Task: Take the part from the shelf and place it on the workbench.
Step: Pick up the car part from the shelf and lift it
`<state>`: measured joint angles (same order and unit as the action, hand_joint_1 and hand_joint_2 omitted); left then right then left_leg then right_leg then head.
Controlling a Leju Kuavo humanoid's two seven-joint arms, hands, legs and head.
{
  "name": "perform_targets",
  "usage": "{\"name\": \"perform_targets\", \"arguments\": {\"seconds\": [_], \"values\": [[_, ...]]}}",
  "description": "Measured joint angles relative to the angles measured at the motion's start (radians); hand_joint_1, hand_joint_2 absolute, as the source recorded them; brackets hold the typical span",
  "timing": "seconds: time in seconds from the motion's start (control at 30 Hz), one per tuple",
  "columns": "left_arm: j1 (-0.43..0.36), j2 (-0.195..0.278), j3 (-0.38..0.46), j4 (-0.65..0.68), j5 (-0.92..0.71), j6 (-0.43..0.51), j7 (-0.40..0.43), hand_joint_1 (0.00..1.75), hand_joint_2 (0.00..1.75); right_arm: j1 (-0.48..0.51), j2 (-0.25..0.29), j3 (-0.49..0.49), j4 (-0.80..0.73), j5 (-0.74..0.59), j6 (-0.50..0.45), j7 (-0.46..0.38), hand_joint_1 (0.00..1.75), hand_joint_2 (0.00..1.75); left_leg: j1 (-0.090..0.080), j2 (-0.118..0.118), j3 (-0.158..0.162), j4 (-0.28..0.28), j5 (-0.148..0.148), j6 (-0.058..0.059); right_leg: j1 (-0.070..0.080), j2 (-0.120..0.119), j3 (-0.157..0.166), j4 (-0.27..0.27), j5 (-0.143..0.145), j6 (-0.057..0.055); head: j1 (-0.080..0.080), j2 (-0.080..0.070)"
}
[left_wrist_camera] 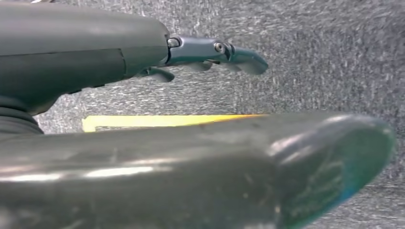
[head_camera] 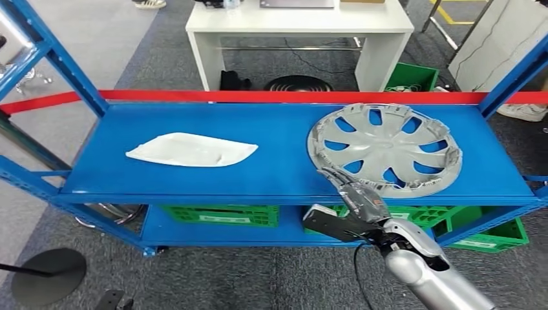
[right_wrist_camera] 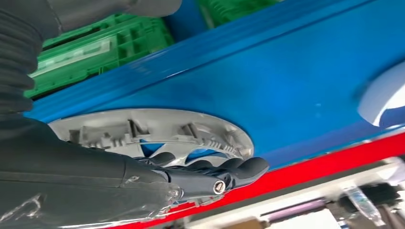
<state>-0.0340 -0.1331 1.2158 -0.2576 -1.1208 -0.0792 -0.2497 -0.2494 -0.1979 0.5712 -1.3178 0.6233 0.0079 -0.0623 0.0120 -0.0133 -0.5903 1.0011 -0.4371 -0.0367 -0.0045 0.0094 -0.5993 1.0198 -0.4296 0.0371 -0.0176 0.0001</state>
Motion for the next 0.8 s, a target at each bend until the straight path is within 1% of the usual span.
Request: {"name": "perform_targets", "arguments": {"seconds": [0.03, 0.07, 0.1, 0.13, 0.17, 0.2, 0.23, 0.27, 0.3, 0.33, 0.37, 0.4, 0.43, 0.47, 0.5, 0.57, 0.6, 0.63, 0.67, 0.73, 0.77, 0.8], "values": [[0.001, 0.0, 0.0, 0.001, 0.0, 0.001, 0.0, 0.0, 0.0, -0.002, 0.004, 0.0, 0.009, 0.014, -0.017, 0.004, 0.0, 1.75, 0.0, -0.001, -0.001, 0.001, 0.001, 0.01, -0.001, 0.0, 0.001, -0.003, 0.001, 0.005, 0.001, 0.0], [0.002, 0.0, 0.0, 0.001, 0.0, 0.002, 0.0, 0.0, 0.0, -0.003, 0.01, -0.001, 0.016, 0.028, -0.034, 0.008, 0.0, 1.75, 0.0, -0.001, -0.001, 0.0, 0.002, 0.017, -0.002, 0.0, 0.0, -0.001, -0.002, 0.009, 0.003, 0.0], [0.002, 0.001, 0.0, 0.001, 0.0, 0.003, 0.0, 0.0, 0.0, -0.006, 0.015, -0.004, 0.023, 0.044, -0.052, 0.014, 0.0, 1.75, 0.001, 0.0, 0.001, -0.001, 0.003, 0.024, -0.003, -0.001, -0.008, 0.015, -0.014, 0.014, 0.005, 0.0], [0.002, 0.002, 0.0, 0.002, 0.0, 0.004, -0.001, 0.0, 0.0, -0.009, 0.021, -0.007, 0.029, 0.059, -0.068, 0.02, 0.0, 1.75, 0.002, 0.0, 0.002, -0.003, 0.003, 0.031, -0.004, -0.002, -0.025, 0.052, -0.035, 0.018, 0.007, 0.0], [0.002, 0.002, 0.0, 0.002, 0.0, 0.004, -0.001, 0.0, 0.0, -0.013, 0.027, -0.01, 0.034, 0.073, -0.083, 0.026, 0.0, 1.75, 0.002, 0.0, 0.003, -0.003, 0.003, 0.035, -0.004, -0.002, -0.053, 0.11, -0.065, 0.021, 0.009, 0.0], [0.002, 0.003, 0.0, 0.002, -0.001, 0.005, -0.001, 0.0, 0.0, -0.015, 0.033, -0.015, 0.04, 0.086, -0.1, 0.031, 0.0, 1.75, 0.001, 0.0, 0.004, -0.003, 0.002, 0.039, -0.004, -0.002, -0.088, 0.185, -0.098, 0.023, 0.011, 0.0], [0.003, 0.003, 0.0, 0.002, -0.002, 0.005, -0.001, 0.0, 0.0, -0.016, 0.04, -0.021, 0.046, 0.098, -0.118, 0.033, 0.0, 1.75, -0.001, 0.0, 0.004, -0.003, 0.001, 0.04, -0.005, -0.002, -0.122, 0.252, -0.122, 0.023, 0.012, 0.0], [0.004, 0.003, 0.0, 0.002, -0.003, 0.005, -0.001, 0.0, 0.0, -0.016, 0.046, -0.028, 0.052, 0.107, -0.135, 0.034, 0.0, 1.75, -0.002, -0.001, 0.005, -0.003, 0.0, 0.041, -0.005, -0.002, -0.145, 0.294, -0.13, 0.023, 0.012, 0.0], [0.005, 0.003, 0.001, 0.002, -0.004, 0.005, -0.001, 0.0, 0.0, -0.016, 0.053, -0.038, 0.057, 0.116, -0.154, 0.034, 0.0, 1.75, -0.002, -0.001, 0.007, -0.003, -0.001, 0.042, -0.004, -0.002, -0.149, 0.297, -0.119, 0.021, 0.013, 0.0], [0.006, 0.003, 0.001, 0.002, -0.006, 0.005, -0.002, 0.0, 0.0, -0.016, 0.059, -0.048, 0.061, 0.126, -0.172, 0.035, 0.0, 1.75, -0.003, -0.002, 0.011, -0.003, -0.003, 0.041, -0.004, -0.002, -0.131, 0.256, -0.09, 0.018, 0.013, 0.0], [0.006, 0.003, 0.002, 0.002, -0.008, 0.005, -0.002, 0.0, 0.0, -0.016, 0.065, -0.06, 0.063, 0.138, -0.188, 0.036, 0.0, 1.75, -0.003, -0.003, 0.015, -0.003, -0.005, 0.04, -0.004, -0.002, -0.098, 0.187, -0.051, 0.015, 0.013, 0.0], [0.006, 0.003, 0.003, 0.002, -0.011, 0.005, -0.003, 0.0, 0.0, -0.018, 0.071, -0.073, 0.066, 0.149, -0.203, 0.038, 0.0, 1.75, -0.004, -0.004, 0.018, -0.002, -0.008, 0.036, -0.004, -0.002, -0.06, 0.113, -0.021, 0.013, 0.013, 0.0], [0.005, 0.003, 0.004, 0.002, -0.013, 0.005, -0.004, 0.0, 0.0, -0.021, 0.077, -0.085, 0.068, 0.159, -0.215, 0.042, 0.0, 1.75, -0.006, -0.005, 0.019, -0.001, -0.01, 0.032, -0.003, -0.002, -0.03, 0.054, -0.002, 0.01, 0.013, 0.0], [0.005, 0.003, 0.005, 0.002, -0.015, 0.005, -0.005, 0.0, 0.0, -0.024, 0.083, -0.095, 0.071, 0.167, -0.221, 0.047, 0.0, 1.75, -0.007, -0.005, 0.02, -0.001, -0.011, 0.027, -0.002, -0.001, -0.013, 0.02, 0.006, 0.008, 0.012, 0.0], [0.005, 0.003, 0.006, 0.002, -0.016, 0.005, -0.006, 0.0, 0.0, -0.026, 0.087, -0.104, 0.074, 0.173, -0.221, 0.052, 0.0, 1.75, -0.008, -0.005, 0.019, -0.002, -0.011, 0.022, -0.001, 0.0, -0.007, 0.008, 0.003, 0.005, 0.01, 0.0], [0.006, 0.003, 0.007, 0.002, -0.018, 0.005, -0.007, 0.0, 0.0, -0.03, 0.091, -0.119, 0.085, 0.186, -0.2, 0.071, 0.0, 1.75, -0.006, -0.005, 0.018, -0.004, -0.011, 0.012, 0.0, 0.0, -0.009, 0.004, 0.006, -0.004, 0.009, 0.0], [0.006, 0.003, 0.008, 0.002, -0.02, 0.005, -0.008, 0.0, 0.0, -0.035, 0.092, -0.124, 0.094, 0.193, -0.18, 0.083, 0.0, 1.75, -0.006, -0.004, 0.015, 0.002, -0.019, 0.007, -0.002, 0.0, -0.008, 0.001, 0.007, -0.01, 0.008, 0.0], [0.005, 0.003, 0.008, 0.002, -0.022, 0.005, -0.008, 0.0, 0.0, -0.041, 0.092, -0.128, 0.107, 0.198, -0.154, 0.096, 0.0, 1.75, -0.005, -0.003, 0.004, 0.028, -0.038, 0.001, -0.004, 0.0, -0.008, -0.002, 0.009, -0.015, 0.006, 0.0], [0.005, 0.003, 0.009, 0.002, -0.023, 0.005, -0.008, 0.0, 0.0, -0.048, 0.093, -0.131, 0.122, 0.201, -0.128, 0.106, 0.0, 1.75, -0.005, -0.001, -0.018, 0.075, -0.066, -0.003, -0.005, -0.001, -0.007, -0.003, 0.009, -0.019, 0.004, 0.0], [0.004, 0.003, 0.011, 0.002, -0.026, 0.005, -0.009, 0.0, 0.0, -0.058, 0.094, -0.132, 0.162, 0.2, -0.076, 0.122, 0.0, 1.75, -0.004, -0.001, -0.085, 0.211, -0.129, -0.008, -0.005, -0.002, -0.007, -0.004, 0.008, -0.023, 0.0, 0.0], [0.005, 0.004, 0.013, 0.002, -0.028, 0.005, -0.009, 0.0, 0.0, -0.062, 0.094, -0.132, 0.185, 0.197, -0.054, 0.127, 0.0, 1.75, -0.004, 0.0, -0.111, 0.261, -0.142, -0.009, -0.005, -0.003, -0.007, -0.003, 0.008, -0.023, 0.0, 0.0], [0.006, 0.005, 0.014, 0.002, -0.03, 0.005, -0.008, 0.0, 0.0, -0.065, 0.094, -0.132, 0.207, 0.193, -0.034, 0.132, 0.0, 1.75, -0.004, 0.0, -0.123, 0.279, -0.135, -0.01, -0.006, -0.004, -0.007, -0.003, 0.008, -0.023, 0.0, 0.0]]}}
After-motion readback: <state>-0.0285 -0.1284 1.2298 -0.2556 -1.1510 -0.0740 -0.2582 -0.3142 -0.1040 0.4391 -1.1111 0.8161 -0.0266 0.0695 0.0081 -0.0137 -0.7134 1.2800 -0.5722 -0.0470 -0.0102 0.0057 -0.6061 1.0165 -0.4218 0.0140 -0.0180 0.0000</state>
